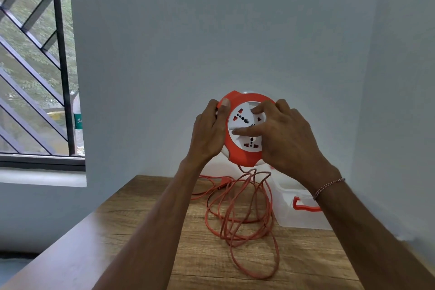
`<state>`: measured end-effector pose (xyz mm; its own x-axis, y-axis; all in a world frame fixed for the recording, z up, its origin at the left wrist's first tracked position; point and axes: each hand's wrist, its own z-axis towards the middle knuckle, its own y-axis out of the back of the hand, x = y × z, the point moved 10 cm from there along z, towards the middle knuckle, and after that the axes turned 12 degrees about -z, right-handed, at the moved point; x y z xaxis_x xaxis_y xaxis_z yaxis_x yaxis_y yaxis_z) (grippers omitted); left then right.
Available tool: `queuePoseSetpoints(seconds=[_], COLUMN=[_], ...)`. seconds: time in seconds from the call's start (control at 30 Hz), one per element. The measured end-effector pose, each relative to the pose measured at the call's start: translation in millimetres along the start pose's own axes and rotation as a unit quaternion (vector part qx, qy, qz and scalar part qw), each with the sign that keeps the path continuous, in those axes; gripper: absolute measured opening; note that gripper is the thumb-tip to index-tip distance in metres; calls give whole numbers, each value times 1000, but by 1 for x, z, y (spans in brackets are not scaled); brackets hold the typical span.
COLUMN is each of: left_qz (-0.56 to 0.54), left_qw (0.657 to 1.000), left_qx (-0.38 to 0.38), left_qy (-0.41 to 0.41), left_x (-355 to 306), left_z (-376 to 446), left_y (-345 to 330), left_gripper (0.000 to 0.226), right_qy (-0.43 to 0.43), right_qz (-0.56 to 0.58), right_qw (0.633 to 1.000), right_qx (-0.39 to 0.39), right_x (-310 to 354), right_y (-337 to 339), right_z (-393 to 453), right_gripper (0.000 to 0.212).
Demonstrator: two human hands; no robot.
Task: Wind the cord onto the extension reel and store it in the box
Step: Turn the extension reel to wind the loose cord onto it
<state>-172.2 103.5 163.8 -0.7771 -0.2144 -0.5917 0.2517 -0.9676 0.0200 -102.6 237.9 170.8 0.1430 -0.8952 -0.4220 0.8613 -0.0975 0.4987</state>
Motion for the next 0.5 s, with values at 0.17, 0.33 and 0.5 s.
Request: queuePoseSetpoints(seconds=[0.17,0.33,0.5], left_qz=[-16,-14,-22], left_qw=[1000,1000,1000], left_qx=[-4,-6,-6], left_qy=[6,9,11], left_x=[0,-1,0], left_z=[0,0,0], left_y=[2,1,1], left_gripper=[39,39,39], right_qy=[-69,-111,-95], right_qz=[29,75,97], right_qw=[996,989,989], right_qx=[-42,-69,-63], right_x=[-16,-24,-24], right_y=[0,2,-1], right_z=[-3,-2,1], right_gripper=[58,69,62])
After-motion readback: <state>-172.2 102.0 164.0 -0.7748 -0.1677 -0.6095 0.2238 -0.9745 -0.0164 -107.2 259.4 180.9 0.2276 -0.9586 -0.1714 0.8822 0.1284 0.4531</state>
